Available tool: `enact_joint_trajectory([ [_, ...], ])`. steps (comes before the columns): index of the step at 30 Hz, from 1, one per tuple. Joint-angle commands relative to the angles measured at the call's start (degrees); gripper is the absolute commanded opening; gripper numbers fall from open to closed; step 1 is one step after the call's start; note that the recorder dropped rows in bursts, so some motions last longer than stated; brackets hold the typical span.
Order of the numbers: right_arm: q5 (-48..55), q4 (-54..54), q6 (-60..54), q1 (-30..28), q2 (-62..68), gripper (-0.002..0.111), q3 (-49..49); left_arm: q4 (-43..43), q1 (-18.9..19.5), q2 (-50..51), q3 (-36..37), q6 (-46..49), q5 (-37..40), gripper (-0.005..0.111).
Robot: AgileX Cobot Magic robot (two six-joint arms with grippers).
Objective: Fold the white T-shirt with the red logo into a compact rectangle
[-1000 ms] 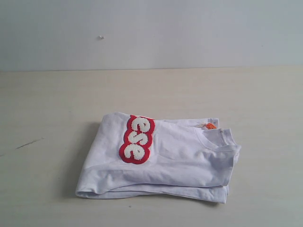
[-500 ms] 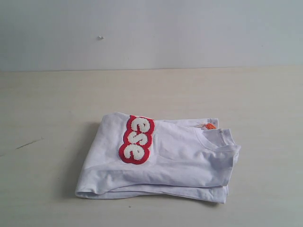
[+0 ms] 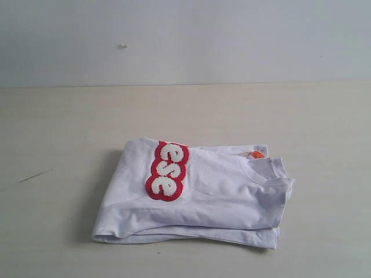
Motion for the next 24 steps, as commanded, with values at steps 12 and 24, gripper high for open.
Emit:
enact_joint_trajectory([
  [12, -2.69, -4.02, 7.78, -3.62, -0.19, 0.000, 19.24, -0.48, 0.16, -0.32, 0.14, 0.15, -0.42, 0.000],
  [24, 13.65, -5.86, 6.98, -3.62, -0.19, 0.000, 19.24, -0.48, 0.16, -0.32, 0.14, 0.15, -0.42, 0.000],
])
